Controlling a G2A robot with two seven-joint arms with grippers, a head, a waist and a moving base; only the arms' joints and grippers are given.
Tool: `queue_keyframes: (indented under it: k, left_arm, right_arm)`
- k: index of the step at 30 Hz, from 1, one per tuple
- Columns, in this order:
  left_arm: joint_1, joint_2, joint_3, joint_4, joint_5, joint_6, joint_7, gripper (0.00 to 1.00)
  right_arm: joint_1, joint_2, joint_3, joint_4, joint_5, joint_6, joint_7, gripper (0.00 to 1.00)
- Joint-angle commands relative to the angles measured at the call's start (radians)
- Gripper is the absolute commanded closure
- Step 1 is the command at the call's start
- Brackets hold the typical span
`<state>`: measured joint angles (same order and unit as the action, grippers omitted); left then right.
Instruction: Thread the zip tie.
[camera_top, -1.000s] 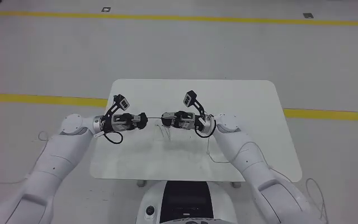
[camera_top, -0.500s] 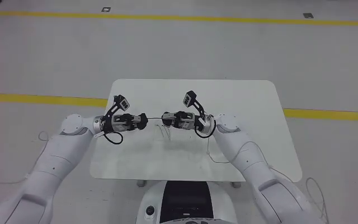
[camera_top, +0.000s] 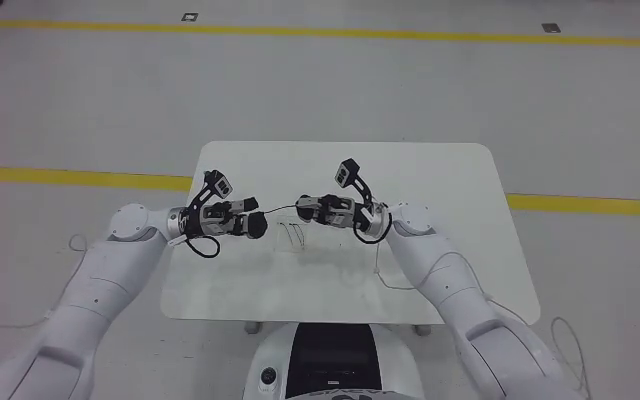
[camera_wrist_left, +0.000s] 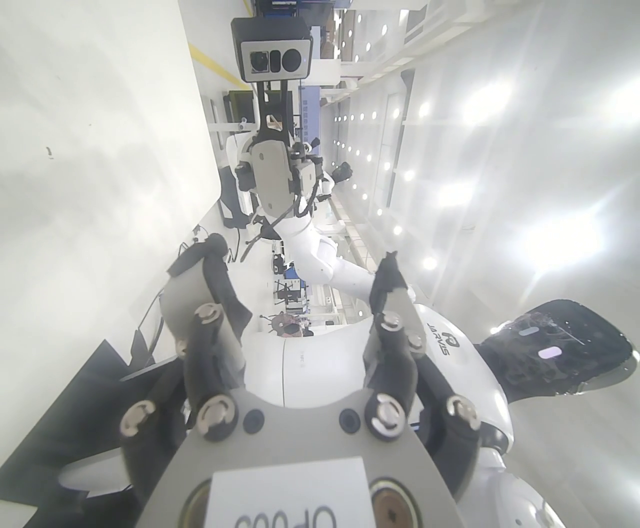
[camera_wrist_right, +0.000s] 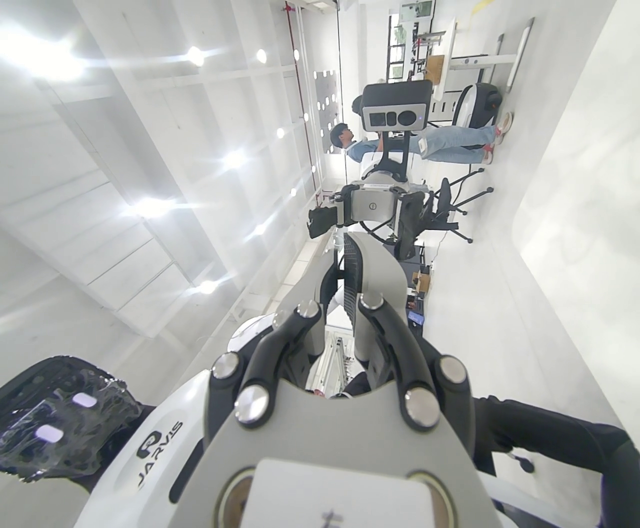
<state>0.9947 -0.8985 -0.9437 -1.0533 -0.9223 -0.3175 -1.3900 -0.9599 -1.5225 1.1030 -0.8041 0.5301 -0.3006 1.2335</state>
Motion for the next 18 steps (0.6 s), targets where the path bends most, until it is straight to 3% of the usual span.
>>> queue_keyframes:
  k: [1, 12, 14, 18]
  left_arm:
    - [0.000, 0.000, 0.000, 0.000, 0.000, 0.000, 0.000, 0.00]
    - [0.001, 0.000, 0.000, -0.002, 0.001, 0.001, 0.007, 0.00]
    - [0.007, 0.000, 0.002, -0.021, 0.023, 0.005, 0.030, 0.00]
    - [0.017, -0.003, 0.002, -0.046, -0.005, -0.006, 0.000, 0.00]
  right_arm:
    - [-0.002, 0.003, 0.003, -0.005, -0.002, -0.002, 0.001, 1.00]
    - [-0.016, 0.004, 0.002, -0.027, 0.002, 0.007, -0.020, 1.00]
    - [-0.028, 0.006, 0.003, -0.049, 0.014, 0.019, -0.016, 1.00]
    - [-0.040, 0.007, -0.001, -0.072, 0.051, 0.035, 0.014, 1.00]
